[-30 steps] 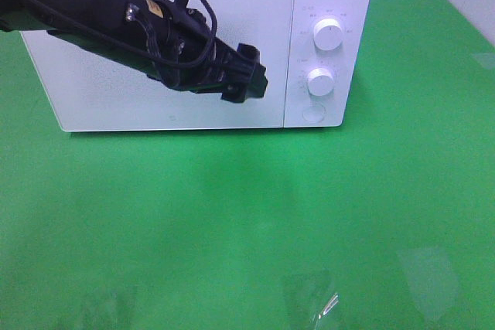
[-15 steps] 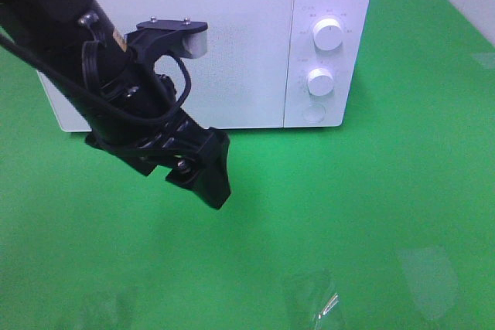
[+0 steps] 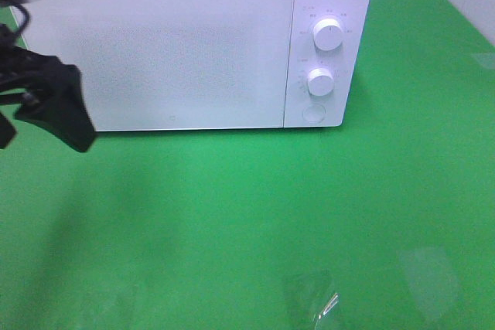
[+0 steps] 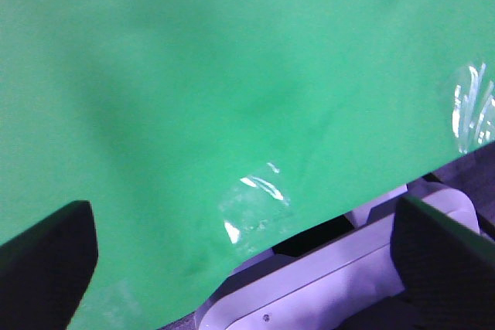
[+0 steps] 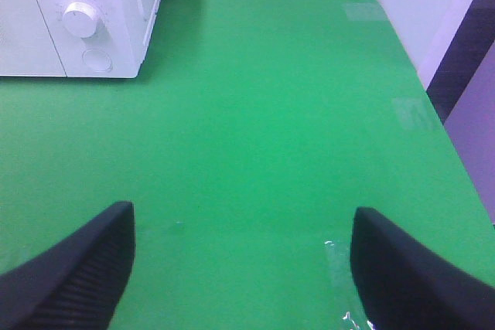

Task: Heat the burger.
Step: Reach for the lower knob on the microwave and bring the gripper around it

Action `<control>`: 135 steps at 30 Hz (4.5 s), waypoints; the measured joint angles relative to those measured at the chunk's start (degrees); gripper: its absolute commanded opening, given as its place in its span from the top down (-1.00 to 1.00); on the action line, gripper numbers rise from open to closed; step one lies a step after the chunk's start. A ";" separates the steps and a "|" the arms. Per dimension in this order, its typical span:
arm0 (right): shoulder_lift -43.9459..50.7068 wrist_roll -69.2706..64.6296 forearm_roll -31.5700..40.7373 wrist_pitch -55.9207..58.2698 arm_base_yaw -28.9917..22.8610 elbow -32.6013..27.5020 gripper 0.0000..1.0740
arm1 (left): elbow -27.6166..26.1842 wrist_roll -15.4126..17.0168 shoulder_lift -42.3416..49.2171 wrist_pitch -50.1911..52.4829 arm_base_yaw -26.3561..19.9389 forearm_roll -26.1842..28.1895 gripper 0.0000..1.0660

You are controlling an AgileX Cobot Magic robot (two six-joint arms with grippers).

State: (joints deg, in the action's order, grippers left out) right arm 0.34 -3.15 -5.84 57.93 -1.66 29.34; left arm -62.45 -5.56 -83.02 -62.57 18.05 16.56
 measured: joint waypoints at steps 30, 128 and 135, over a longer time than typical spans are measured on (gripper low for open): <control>0.00 0.00 0.00 0.00 0.00 0.00 -0.41 | 31.00 -2.41 45.66 4.93 -19.37 -5.73 -0.78; -58.44 3.15 0.40 -99.92 -1.03 -15.99 -0.41 | 33.63 -2.41 83.37 2.81 -20.05 -8.19 -0.78; -73.17 3.72 2.86 -108.63 -1.26 -15.93 -0.41 | 33.63 -2.41 83.37 2.81 -20.05 -8.19 -0.78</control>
State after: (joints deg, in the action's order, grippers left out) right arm -72.82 0.57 -2.98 -50.71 -2.92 13.41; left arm -28.82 -7.96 0.34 -59.76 -2.01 8.37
